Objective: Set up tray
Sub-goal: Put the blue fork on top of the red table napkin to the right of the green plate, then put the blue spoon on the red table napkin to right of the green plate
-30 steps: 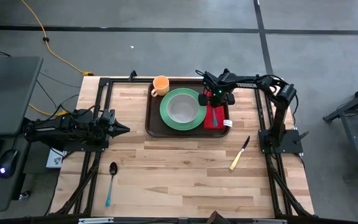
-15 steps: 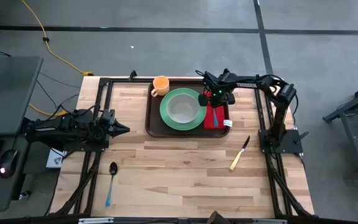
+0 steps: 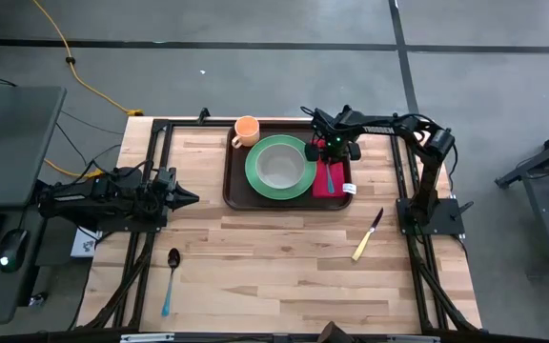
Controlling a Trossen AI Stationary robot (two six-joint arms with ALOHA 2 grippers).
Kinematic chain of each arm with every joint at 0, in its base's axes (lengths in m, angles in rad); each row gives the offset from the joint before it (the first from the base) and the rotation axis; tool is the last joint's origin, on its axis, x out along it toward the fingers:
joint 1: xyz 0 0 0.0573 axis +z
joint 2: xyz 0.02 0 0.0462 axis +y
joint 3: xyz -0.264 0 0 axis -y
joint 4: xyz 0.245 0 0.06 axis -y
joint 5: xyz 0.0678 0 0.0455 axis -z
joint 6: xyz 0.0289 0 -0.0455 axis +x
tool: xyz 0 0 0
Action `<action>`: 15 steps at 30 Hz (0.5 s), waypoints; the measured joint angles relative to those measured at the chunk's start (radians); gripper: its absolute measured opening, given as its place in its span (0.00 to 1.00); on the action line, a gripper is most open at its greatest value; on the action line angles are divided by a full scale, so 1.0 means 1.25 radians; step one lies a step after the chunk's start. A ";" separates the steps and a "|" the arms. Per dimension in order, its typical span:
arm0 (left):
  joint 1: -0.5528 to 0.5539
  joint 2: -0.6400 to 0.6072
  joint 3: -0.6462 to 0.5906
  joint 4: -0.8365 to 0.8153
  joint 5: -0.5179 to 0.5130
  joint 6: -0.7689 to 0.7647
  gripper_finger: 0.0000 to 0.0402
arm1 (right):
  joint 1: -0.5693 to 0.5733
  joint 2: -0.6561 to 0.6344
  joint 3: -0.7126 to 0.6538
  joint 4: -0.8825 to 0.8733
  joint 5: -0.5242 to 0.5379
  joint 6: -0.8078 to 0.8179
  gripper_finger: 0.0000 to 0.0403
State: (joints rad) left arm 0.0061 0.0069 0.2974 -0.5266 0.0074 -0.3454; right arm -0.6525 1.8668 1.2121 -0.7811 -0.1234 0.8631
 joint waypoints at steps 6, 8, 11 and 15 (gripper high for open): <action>0.000 0.000 0.000 0.000 0.000 0.000 0.14 | 0.000 -0.007 0.000 0.003 -0.015 0.001 0.21; 0.000 0.000 0.000 0.000 0.000 0.000 0.14 | 0.000 -0.014 0.003 0.002 -0.018 0.001 0.21; 0.000 0.000 0.000 0.000 0.006 0.000 0.14 | 0.000 -0.032 0.013 0.003 -0.018 0.001 0.21; 0.000 0.000 0.000 0.000 0.007 -0.002 0.14 | 0.000 -0.061 0.027 0.001 -0.017 0.001 0.21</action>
State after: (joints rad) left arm 0.0062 0.0069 0.2974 -0.5266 0.0166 -0.3481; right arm -0.6525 1.7908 1.2460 -0.7793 -0.1443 0.8639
